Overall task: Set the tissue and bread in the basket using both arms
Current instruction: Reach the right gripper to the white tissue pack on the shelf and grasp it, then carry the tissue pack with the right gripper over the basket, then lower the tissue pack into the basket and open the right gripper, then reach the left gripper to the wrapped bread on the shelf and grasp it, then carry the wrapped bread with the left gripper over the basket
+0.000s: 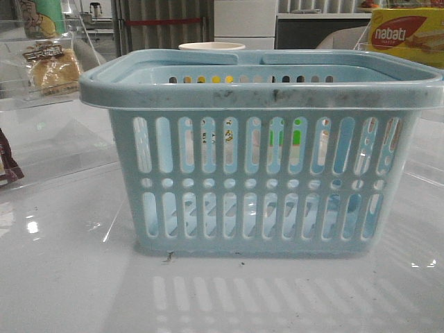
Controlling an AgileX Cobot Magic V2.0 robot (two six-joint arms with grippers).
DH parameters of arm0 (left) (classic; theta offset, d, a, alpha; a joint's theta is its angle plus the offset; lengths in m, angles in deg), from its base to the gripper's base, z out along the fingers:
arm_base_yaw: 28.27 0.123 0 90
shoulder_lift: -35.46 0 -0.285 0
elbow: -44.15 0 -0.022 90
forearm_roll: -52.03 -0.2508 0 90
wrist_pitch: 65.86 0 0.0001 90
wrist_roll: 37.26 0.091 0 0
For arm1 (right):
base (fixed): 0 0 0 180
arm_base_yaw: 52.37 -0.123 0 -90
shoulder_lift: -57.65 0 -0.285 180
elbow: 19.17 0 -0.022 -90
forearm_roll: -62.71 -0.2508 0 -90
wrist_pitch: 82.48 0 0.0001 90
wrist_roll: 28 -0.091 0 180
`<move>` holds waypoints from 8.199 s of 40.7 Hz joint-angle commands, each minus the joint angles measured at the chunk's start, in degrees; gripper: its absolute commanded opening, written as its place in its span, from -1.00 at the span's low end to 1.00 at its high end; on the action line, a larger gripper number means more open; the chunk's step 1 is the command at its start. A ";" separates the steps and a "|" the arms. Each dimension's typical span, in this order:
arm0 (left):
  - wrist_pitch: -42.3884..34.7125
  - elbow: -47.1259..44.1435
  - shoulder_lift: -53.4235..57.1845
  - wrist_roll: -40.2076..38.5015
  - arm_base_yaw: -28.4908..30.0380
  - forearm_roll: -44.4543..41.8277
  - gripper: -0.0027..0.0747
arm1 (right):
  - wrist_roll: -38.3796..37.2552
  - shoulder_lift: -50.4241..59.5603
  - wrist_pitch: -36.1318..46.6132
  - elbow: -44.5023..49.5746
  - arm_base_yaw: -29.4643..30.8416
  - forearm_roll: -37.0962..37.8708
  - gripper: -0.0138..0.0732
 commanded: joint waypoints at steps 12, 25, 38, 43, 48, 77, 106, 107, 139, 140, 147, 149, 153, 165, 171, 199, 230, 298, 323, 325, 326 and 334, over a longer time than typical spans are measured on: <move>-4.66 1.65 -0.69 0.00 -0.05 0.41 -0.09 | -0.04 -8.71 8.82 -9.44 0.28 0.22 0.46; -4.66 1.65 -0.69 0.00 -0.05 0.41 -0.09 | -0.04 -10.89 13.73 -9.66 0.28 0.28 0.00; -4.66 1.65 -0.69 0.00 -0.05 0.41 -0.09 | -0.09 -5.93 11.57 -9.66 0.08 -0.30 -0.23; -4.66 1.65 -0.69 0.00 -0.05 0.41 -0.09 | -0.09 -1.14 11.28 -9.66 -0.81 -2.21 -0.23; -4.66 1.65 -0.69 0.00 -0.05 0.41 -0.09 | -0.09 4.06 10.46 -9.60 -3.42 -3.26 -0.23; -4.66 1.65 -0.69 0.00 -0.05 0.41 -0.09 | 3.91 12.90 7.98 1.30 -36.39 -3.61 -0.23; -4.66 1.65 -0.69 0.00 -0.05 0.41 -0.09 | 3.91 7.56 14.22 8.31 -37.42 -3.61 0.49; -4.66 1.65 -0.69 0.00 -0.05 0.41 -0.09 | 3.91 7.56 14.30 8.31 -37.42 -3.61 0.49; -4.66 1.65 -0.69 0.00 -0.05 0.41 -0.09 | 4.01 39.08 12.00 23.89 -37.48 -1.40 0.49; -4.66 1.65 -0.69 0.00 -0.05 0.41 -0.09 | 4.01 40.73 11.83 25.15 -37.48 -1.08 0.49; -4.66 1.65 -0.69 0.00 -0.05 0.41 -0.09 | 4.01 49.38 9.61 32.06 -37.48 -0.11 0.49; -4.66 1.65 -0.69 0.00 -0.05 0.41 -0.09 | 4.01 51.51 8.89 33.69 -37.48 -0.11 0.49; -4.66 1.65 -0.69 0.00 -0.05 0.41 -0.09 | 4.01 55.06 7.41 36.46 -37.48 -0.11 0.49; -4.66 1.65 -0.69 0.00 -0.05 0.41 -0.09 | 4.01 58.73 5.81 39.77 -37.48 -0.11 0.49; -4.66 1.65 -0.69 0.00 -0.05 0.41 -0.09 | 4.01 58.73 5.74 39.77 -37.48 -0.11 0.49; -9.53 14.05 -26.34 0.00 -0.05 0.41 0.74 | 4.01 58.73 5.74 39.77 -37.48 -0.11 0.49; -9.32 58.00 -73.48 0.00 0.61 2.77 0.70 | 4.01 58.73 5.74 39.77 -37.48 -0.11 0.49; 1.72 72.83 -81.76 0.32 3.39 9.60 -0.52 | 4.01 58.73 5.74 39.77 -37.48 -0.11 0.49; 20.07 73.25 -61.07 12.84 -3.12 9.60 -0.55 | 4.01 58.73 5.74 39.77 -37.48 -0.11 0.49; 21.52 73.25 -60.01 14.17 -4.81 9.60 -0.55 | 4.01 58.73 5.74 39.77 -37.48 -0.11 0.49; 22.12 73.25 -59.45 14.87 -6.00 9.60 -0.55 | 4.01 58.73 5.74 39.77 -37.48 -0.11 0.49; 23.79 73.25 -57.54 18.35 -15.14 9.60 -0.55 | 4.01 58.73 5.74 39.77 -37.48 -0.11 0.49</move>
